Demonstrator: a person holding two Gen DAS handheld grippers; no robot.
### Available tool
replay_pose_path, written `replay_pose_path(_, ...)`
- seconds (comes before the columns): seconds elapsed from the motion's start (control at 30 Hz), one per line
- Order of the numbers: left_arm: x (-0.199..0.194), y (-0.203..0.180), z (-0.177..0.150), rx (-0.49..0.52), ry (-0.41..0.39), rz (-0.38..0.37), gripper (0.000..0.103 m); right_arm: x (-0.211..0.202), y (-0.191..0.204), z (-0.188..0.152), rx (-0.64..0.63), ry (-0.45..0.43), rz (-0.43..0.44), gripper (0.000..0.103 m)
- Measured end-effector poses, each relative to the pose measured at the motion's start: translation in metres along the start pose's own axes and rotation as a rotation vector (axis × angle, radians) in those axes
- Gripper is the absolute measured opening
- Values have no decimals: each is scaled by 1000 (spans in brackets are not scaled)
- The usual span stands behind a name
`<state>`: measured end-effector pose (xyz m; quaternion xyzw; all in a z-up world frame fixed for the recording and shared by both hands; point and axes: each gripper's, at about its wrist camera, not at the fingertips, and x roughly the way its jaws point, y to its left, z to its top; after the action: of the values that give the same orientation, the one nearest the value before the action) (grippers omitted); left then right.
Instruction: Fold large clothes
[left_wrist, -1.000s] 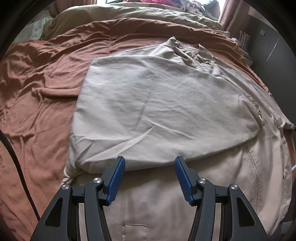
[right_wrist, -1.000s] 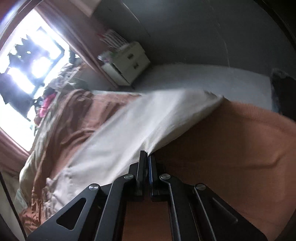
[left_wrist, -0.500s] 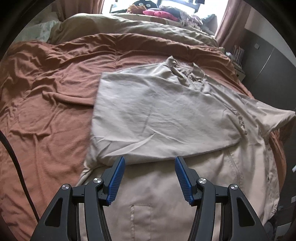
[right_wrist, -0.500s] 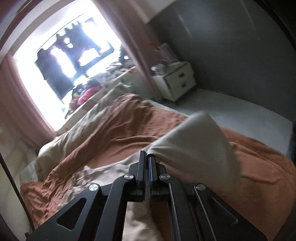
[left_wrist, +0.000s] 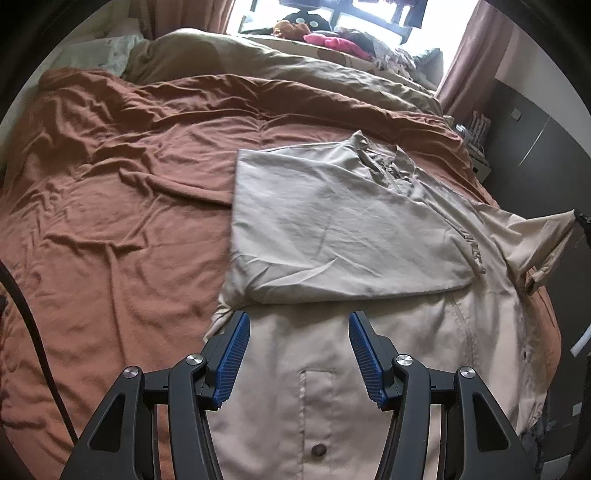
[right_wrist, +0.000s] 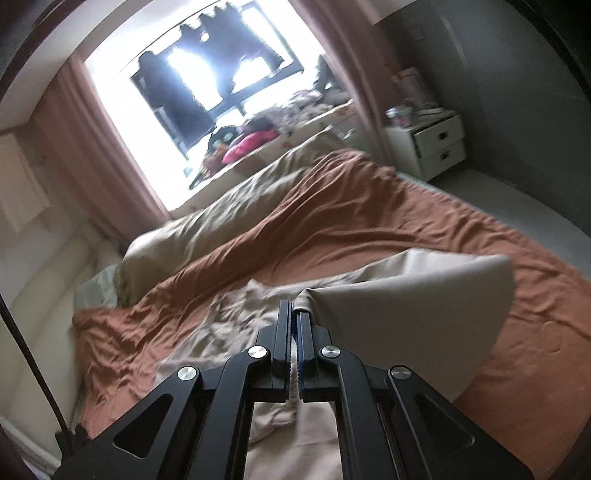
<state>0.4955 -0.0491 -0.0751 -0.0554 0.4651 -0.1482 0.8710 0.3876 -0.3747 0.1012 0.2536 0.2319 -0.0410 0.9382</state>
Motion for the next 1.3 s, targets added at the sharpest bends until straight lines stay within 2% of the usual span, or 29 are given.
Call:
replay_pose_path(0.2, -3, 10, -10, -16, 6, -2, 58, 48, 19, -7, -50, 125, 59, 0)
replay_pose_path(0.33, 2, 13, -16, -24, 26, -3, 58, 86, 30, -32, -80, 253, 90, 0)
replay_pose_path(0.5, 8, 12, -20, -22, 42, -4, 58, 126, 32, -58, -110, 402, 42, 1)
replay_pose_path(0.57, 10, 12, -21, -20, 46, -4, 58, 134, 33, -65, -103, 444, 48, 13)
replay_pose_path(0.6, 11, 12, -22, -21, 48, -5, 58, 136, 34, -68, -100, 454, 66, 28)
replay_pose_path(0.63, 12, 12, -22, -22, 49, -5, 58, 136, 34, -71, -103, 465, 90, 53)
replay_pose_path(0.67, 14, 13, -23, -24, 52, -6, 58, 133, 35, -74, -112, 473, 104, 65)
replay_pose_path(0.7, 16, 13, -24, -26, 56, -6, 58, 131, 35, -75, -126, 475, 112, 73)
replay_pose_path(0.8, 20, 14, -26, -29, 66, -2, 58, 112, 28, -81, -149, 481, 144, 73)
replay_pose_path(0.9, 24, 14, -26, -26, 76, 3, 58, 94, 2, -75, -85, 434, 159, 73)
replay_pose_path(1.03, 26, 11, -25, -22, 72, -4, 58, 74, -48, -44, -10, 349, 58, 72)
replay_pose_path(1.17, 31, 9, -24, -30, 67, -19, 58, 73, -93, -15, 74, 329, -40, 72)
replay_pose_path(1.3, 38, 9, -26, -30, 77, -22, 58, 74, -126, -18, 173, 331, -97, 73)
